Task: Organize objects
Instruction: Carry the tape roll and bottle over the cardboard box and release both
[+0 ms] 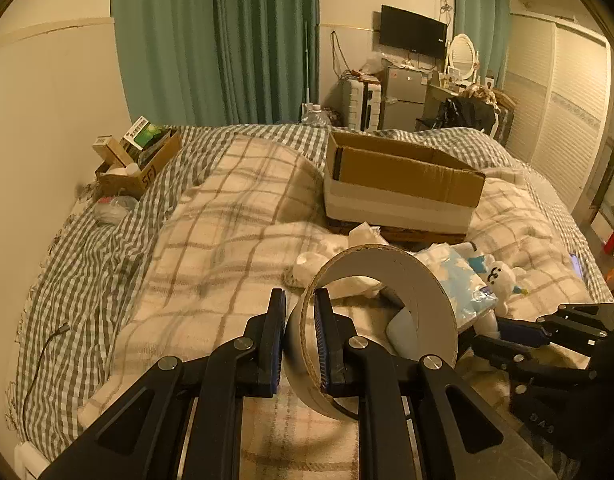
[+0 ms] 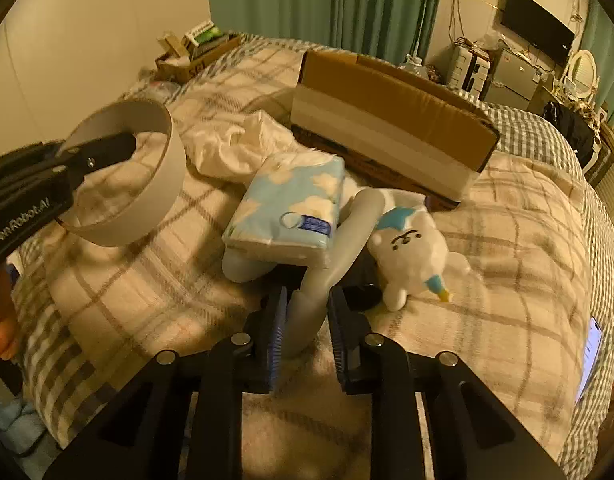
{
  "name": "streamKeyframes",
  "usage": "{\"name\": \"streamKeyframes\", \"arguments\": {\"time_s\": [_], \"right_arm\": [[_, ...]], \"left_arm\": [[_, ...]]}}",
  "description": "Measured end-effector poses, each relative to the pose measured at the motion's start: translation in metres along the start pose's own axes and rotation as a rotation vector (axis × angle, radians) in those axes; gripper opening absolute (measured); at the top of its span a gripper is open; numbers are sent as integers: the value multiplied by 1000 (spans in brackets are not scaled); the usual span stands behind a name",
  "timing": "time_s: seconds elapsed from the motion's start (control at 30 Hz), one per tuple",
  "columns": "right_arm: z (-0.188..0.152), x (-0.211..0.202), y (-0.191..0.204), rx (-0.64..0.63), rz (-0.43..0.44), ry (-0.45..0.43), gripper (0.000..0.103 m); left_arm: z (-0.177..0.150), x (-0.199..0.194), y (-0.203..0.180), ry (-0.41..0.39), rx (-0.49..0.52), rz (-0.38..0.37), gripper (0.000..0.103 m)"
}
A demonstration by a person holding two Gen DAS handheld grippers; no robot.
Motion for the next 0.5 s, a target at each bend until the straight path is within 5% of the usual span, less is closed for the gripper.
{"name": "streamKeyframes", "arguments": {"time_s": [0.23,0.33,0.5], "right_arm": [[19,-41,-9,-18,-9,-92,15],[41,-63,-18,-36,-33,-155,14],[90,-88,-31,-60,-59,-260,14]], "left_arm": [[30,-6,-9,-39,29,-38,14],[53,-2,-14,-44,30,-99,14],[102,9,-18,-63,51,-100,14]]}}
Point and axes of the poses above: each gripper's, at about its wrist camera, not at the fingertips, and x roughly the way its jaws point, y to its left, z to its top, the point moved 6 cm from there along x, roughly the way its jaws point, and after that the axes turned 13 degrees about x, right-handed, at the moved point
